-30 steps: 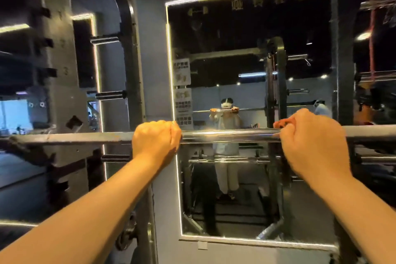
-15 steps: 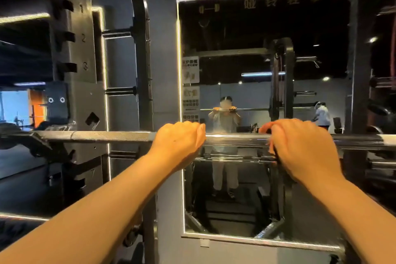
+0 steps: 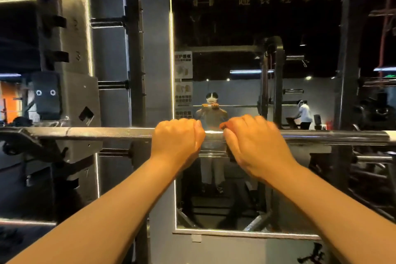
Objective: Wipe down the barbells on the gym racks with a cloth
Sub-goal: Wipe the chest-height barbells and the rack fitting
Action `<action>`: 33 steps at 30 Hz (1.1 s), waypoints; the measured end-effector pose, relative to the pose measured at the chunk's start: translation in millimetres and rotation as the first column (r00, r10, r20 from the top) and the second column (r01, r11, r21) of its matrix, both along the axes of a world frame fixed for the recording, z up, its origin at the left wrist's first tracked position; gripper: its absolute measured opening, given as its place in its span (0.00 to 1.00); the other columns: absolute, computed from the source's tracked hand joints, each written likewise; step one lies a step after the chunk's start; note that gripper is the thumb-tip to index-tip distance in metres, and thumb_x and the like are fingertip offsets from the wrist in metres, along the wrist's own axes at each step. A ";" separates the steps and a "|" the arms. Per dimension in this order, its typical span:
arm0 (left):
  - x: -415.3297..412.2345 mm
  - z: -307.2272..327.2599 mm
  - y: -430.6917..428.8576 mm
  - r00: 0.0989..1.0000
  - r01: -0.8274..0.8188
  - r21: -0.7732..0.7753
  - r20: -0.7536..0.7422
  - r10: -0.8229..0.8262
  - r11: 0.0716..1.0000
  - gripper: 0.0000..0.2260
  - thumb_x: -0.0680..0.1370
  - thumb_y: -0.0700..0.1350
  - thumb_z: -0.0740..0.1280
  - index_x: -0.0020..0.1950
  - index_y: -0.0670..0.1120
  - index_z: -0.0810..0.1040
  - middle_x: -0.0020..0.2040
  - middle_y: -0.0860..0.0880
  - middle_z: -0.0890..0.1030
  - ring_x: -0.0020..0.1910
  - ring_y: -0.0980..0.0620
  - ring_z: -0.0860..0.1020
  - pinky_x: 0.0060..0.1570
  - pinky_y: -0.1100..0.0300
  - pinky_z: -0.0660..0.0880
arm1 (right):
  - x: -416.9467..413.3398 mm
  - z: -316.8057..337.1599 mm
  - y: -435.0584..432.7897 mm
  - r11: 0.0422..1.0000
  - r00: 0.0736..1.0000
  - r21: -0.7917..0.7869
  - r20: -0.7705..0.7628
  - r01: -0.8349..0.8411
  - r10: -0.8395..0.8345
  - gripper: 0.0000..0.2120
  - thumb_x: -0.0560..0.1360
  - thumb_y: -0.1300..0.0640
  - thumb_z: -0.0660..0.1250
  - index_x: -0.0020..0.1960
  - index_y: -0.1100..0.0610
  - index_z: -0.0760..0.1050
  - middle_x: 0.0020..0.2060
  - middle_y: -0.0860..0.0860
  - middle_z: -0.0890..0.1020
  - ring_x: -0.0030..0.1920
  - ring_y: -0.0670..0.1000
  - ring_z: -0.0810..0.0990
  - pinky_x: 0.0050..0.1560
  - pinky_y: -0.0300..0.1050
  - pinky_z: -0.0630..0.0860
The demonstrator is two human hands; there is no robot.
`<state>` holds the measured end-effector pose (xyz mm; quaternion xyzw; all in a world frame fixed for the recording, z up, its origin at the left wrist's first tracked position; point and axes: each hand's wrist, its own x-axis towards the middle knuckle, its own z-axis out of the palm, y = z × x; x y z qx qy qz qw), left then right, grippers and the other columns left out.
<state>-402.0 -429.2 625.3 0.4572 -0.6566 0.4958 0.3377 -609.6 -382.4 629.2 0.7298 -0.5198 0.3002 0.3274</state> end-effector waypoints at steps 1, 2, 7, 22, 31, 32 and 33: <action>-0.9 0.1 -0.1 1.000 -0.015 0.001 -0.001 0.015 1.000 0.17 0.84 0.53 0.53 0.37 0.51 0.67 0.31 0.52 0.64 0.26 0.51 0.64 0.30 0.61 0.60 | 1.6 10.9 -1.9 0.998 0.999 0.058 -0.030 0.038 -0.036 0.21 0.83 0.44 0.46 0.61 0.49 0.74 0.53 0.49 0.80 0.50 0.55 0.77 0.48 0.50 0.72; -1.8 -0.1 -0.7 1.000 -0.026 0.009 0.009 0.026 1.000 0.16 0.84 0.54 0.52 0.37 0.51 0.66 0.31 0.52 0.65 0.26 0.51 0.64 0.30 0.60 0.60 | 5.7 20.0 -5.3 0.992 0.997 0.112 -0.055 0.052 -0.046 0.17 0.84 0.47 0.48 0.58 0.50 0.74 0.51 0.49 0.79 0.49 0.55 0.77 0.46 0.50 0.73; 0.0 -1.4 0.2 1.000 -0.031 0.027 0.000 0.031 0.999 0.17 0.83 0.51 0.59 0.36 0.48 0.73 0.30 0.51 0.64 0.25 0.50 0.64 0.29 0.60 0.60 | 26.4 -2.3 -9.2 0.992 0.991 -0.077 0.103 0.096 -0.088 0.22 0.83 0.47 0.45 0.57 0.51 0.76 0.47 0.47 0.77 0.46 0.53 0.73 0.47 0.50 0.70; -5.5 -1.4 4.1 0.988 0.091 0.018 -0.127 -0.088 0.996 0.22 0.83 0.51 0.51 0.34 0.48 0.74 0.28 0.52 0.67 0.25 0.52 0.66 0.27 0.58 0.68 | 46.9 5.6 -15.3 0.992 0.990 -0.081 0.116 0.092 -0.083 0.20 0.84 0.45 0.47 0.46 0.50 0.75 0.38 0.47 0.78 0.37 0.49 0.75 0.39 0.48 0.71; 25.6 17.1 19.0 0.986 -0.036 0.242 0.167 -0.005 0.970 0.11 0.86 0.51 0.54 0.56 0.47 0.72 0.41 0.50 0.72 0.38 0.49 0.75 0.38 0.55 0.77 | 38.8 -7.3 -9.5 0.994 0.999 -0.105 -0.031 0.025 -0.029 0.24 0.83 0.43 0.44 0.60 0.54 0.75 0.49 0.52 0.79 0.47 0.55 0.77 0.47 0.51 0.73; 26.0 15.8 17.9 0.987 -0.050 0.229 0.157 0.014 0.972 0.12 0.86 0.51 0.53 0.54 0.47 0.72 0.40 0.50 0.71 0.36 0.49 0.75 0.36 0.56 0.76 | 38.3 6.2 -8.8 1.000 1.000 -0.014 -0.019 0.004 -0.004 0.24 0.84 0.43 0.42 0.58 0.52 0.74 0.47 0.50 0.79 0.45 0.53 0.77 0.43 0.49 0.72; 25.0 12.7 16.0 0.990 -0.061 0.197 0.139 0.034 0.978 0.14 0.86 0.52 0.52 0.50 0.48 0.73 0.37 0.51 0.71 0.34 0.50 0.73 0.34 0.57 0.73 | 37.1 14.8 -11.5 0.999 1.000 0.051 -0.013 -0.016 0.017 0.24 0.84 0.43 0.40 0.56 0.50 0.73 0.46 0.48 0.79 0.42 0.51 0.77 0.40 0.47 0.71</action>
